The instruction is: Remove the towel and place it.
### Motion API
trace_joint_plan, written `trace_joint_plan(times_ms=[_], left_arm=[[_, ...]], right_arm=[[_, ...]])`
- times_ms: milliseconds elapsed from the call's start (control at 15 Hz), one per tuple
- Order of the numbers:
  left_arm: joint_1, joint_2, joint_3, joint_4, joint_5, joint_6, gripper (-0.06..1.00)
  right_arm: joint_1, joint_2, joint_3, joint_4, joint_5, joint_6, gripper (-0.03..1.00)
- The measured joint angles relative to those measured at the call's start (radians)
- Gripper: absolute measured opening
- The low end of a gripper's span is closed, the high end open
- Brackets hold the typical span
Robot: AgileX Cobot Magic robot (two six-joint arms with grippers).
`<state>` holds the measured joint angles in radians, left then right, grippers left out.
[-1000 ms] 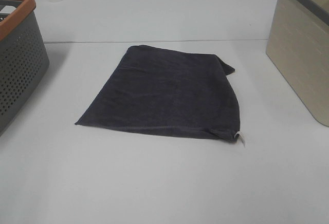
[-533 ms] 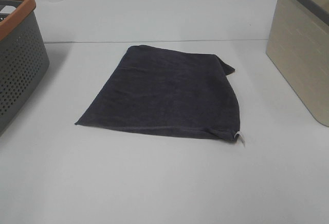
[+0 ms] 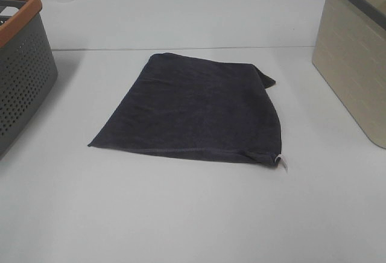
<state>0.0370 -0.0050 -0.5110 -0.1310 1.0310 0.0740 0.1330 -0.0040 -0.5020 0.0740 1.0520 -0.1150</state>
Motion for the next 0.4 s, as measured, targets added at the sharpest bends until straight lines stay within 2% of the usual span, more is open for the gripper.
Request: trace_joint_plan(times_ms=[400], left_arm=[[0.0,0.0,0.0,0.0,0.001,0.0,0.79]], right_arm=[[0.0,0.0,0.0,0.0,0.0,0.0,0.83]])
